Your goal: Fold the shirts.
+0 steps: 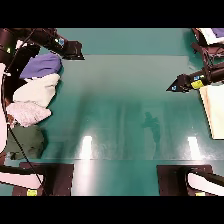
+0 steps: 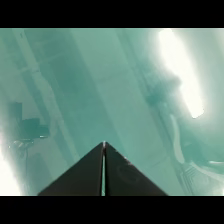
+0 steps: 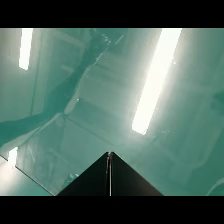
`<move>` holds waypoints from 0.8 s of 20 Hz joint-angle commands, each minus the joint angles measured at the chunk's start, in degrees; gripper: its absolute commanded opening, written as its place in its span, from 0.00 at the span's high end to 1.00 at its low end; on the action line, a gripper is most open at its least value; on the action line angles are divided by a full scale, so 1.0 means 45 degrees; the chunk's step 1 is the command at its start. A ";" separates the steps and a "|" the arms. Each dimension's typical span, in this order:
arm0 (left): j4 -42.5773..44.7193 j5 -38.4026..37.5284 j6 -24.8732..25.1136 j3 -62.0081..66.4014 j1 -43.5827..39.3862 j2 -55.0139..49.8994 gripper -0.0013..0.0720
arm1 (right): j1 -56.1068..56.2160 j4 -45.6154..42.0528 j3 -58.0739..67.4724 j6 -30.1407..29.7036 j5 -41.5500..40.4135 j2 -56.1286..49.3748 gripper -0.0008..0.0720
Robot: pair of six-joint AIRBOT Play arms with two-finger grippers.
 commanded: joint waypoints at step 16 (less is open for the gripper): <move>0.7597 0.3944 -0.2953 -0.0015 0.2744 -0.3351 0.17 | 0.0010 0.0010 0.0005 0.0019 -0.0092 -0.0005 0.96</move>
